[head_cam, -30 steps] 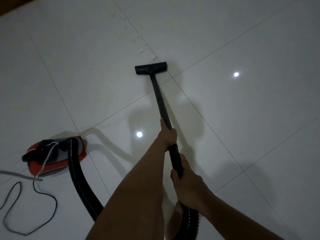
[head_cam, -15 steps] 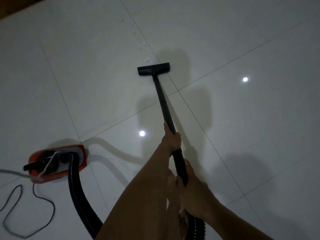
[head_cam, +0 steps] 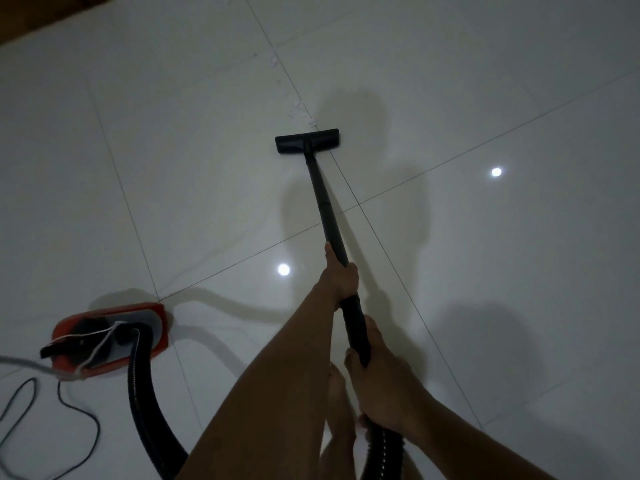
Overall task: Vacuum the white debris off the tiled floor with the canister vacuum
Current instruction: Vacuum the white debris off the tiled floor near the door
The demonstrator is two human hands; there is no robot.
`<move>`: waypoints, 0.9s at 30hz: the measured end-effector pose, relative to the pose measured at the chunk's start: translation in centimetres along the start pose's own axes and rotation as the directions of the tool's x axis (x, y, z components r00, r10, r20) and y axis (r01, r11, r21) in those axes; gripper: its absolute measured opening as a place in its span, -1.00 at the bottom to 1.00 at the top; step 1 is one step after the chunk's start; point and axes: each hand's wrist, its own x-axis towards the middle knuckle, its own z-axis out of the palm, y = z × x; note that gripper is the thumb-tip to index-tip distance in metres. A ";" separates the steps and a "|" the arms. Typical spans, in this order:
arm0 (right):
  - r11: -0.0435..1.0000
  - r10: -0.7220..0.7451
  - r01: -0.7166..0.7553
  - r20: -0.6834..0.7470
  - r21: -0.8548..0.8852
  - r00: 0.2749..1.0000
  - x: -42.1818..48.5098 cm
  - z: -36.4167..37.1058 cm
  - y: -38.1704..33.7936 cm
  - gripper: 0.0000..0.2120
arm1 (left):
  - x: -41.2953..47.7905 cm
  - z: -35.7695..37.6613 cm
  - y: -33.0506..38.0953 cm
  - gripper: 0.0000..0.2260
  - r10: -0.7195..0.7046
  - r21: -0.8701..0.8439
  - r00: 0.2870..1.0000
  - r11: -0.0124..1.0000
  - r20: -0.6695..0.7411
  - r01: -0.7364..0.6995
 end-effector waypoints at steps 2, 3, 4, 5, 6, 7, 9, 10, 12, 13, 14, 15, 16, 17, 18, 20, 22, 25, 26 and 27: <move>1.000 -0.004 0.004 0.003 0.006 1.000 0.6 -0.9 -0.7 -0.35 | 0.7 -0.2 1.1 -0.30 -0.002 -0.003 1.000 1.000 -0.002 0.002; 1.000 -0.009 0.009 0.003 -0.007 1.000 0.9 -1.3 -1.0 -0.35 | 1.0 -0.2 1.6 -0.30 -0.003 -0.006 1.000 1.000 -0.004 0.003; 1.000 -0.012 0.012 0.005 -0.016 1.000 1.3 -1.7 -1.2 -0.35 | 1.4 -0.3 2.1 -0.30 -0.005 -0.010 1.000 1.000 -0.007 0.005; 1.000 -0.014 0.014 0.005 -0.016 1.000 1.7 -2.1 -1.4 -0.36 | 1.7 -0.3 2.6 -0.30 -0.004 -0.013 1.000 1.000 -0.011 0.004; 1.000 -0.013 0.013 0.010 -0.019 1.000 2.1 -2.5 -1.6 -0.36 | 2.0 -0.2 3.1 -0.30 -0.003 -0.016 1.000 1.000 -0.016 0.003; 0.999 -0.011 0.011 0.017 -0.036 1.000 2.5 -3.0 -1.8 -0.35 | 2.4 -0.2 3.7 -0.30 -0.005 -0.017 1.000 1.000 -0.021 0.005; 0.996 -0.002 0.005 0.031 -0.087 1.000 3.2 -3.9 -2.3 -0.34 | 2.9 -0.1 4.7 -0.30 -0.017 -0.020 0.999 1.000 -0.027 0.016; 0.995 0.005 -0.002 0.035 -0.099 0.999 3.4 -4.4 -2.6 -0.33 | 3.2 0.0 5.2 -0.30 -0.021 -0.022 0.999 1.000 -0.027 0.021; 0.994 0.022 -0.018 0.038 -0.111 0.999 3.9 -5.4 -3.1 -0.33 | 3.7 0.1 6.3 -0.31 -0.030 -0.024 0.999 0.999 -0.031 0.029; 0.994 0.025 -0.020 0.042 -0.109 0.999 4.1 -5.9 -3.4 -0.34 | 3.9 0.2 6.8 -0.31 -0.033 -0.018 0.999 0.999 -0.037 0.033; 0.995 0.021 -0.015 0.049 -0.103 0.999 4.3 -6.4 -3.7 -0.34 | 4.1 0.3 7.3 -0.31 -0.037 -0.012 0.998 0.999 -0.044 0.036; 0.996 0.013 -0.008 0.057 -0.093 0.998 4.4 -6.9 -3.9 -0.36 | 4.3 0.3 7.8 -0.31 -0.041 -0.013 0.998 0.999 -0.049 0.040; 0.997 0.006 -0.001 0.064 -0.080 0.998 4.6 -7.4 -4.2 -0.37 | 4.5 0.4 8.3 -0.30 -0.045 -0.020 0.998 0.999 -0.050 0.044; 0.998 0.001 0.004 0.069 -0.069 0.998 4.7 -7.8 -4.5 -0.38 | 4.6 0.4 8.8 -0.30 -0.048 -0.032 0.998 0.998 -0.049 0.046; 0.998 -0.004 0.008 0.072 -0.064 0.997 4.8 -8.2 -4.7 -0.38 | 4.7 0.5 9.2 -0.30 -0.049 -0.040 0.998 0.998 -0.049 0.047; 0.998 -0.006 0.011 0.072 -0.069 0.997 4.9 -8.9 -5.3 -0.37 | 5.0 0.5 9.9 -0.29 -0.051 -0.048 0.998 0.998 -0.044 0.049; 0.997 -0.009 0.014 0.073 -0.073 0.997 4.9 -9.7 -5.9 -0.36 | 5.2 0.4 10.6 -0.30 -0.059 -0.064 0.997 0.996 -0.042 0.056; 0.997 -0.028 0.033 0.078 -0.066 0.997 4.9 -10.7 -7.0 -0.39 | 5.6 0.4 11.4 -0.30 -0.063 -0.080 0.997 0.995 -0.045 0.060; 0.996 -0.037 0.043 0.075 -0.072 0.996 5.1 -10.9 -7.4 -0.41 | 5.9 0.3 11.7 -0.30 -0.065 -0.081 0.997 0.995 -0.046 0.061; 0.996 -0.044 0.050 0.071 -0.079 0.997 5.4 -11.1 -7.7 -0.44 | 6.2 0.1 12.1 -0.30 -0.065 -0.082 0.997 0.995 -0.047 0.061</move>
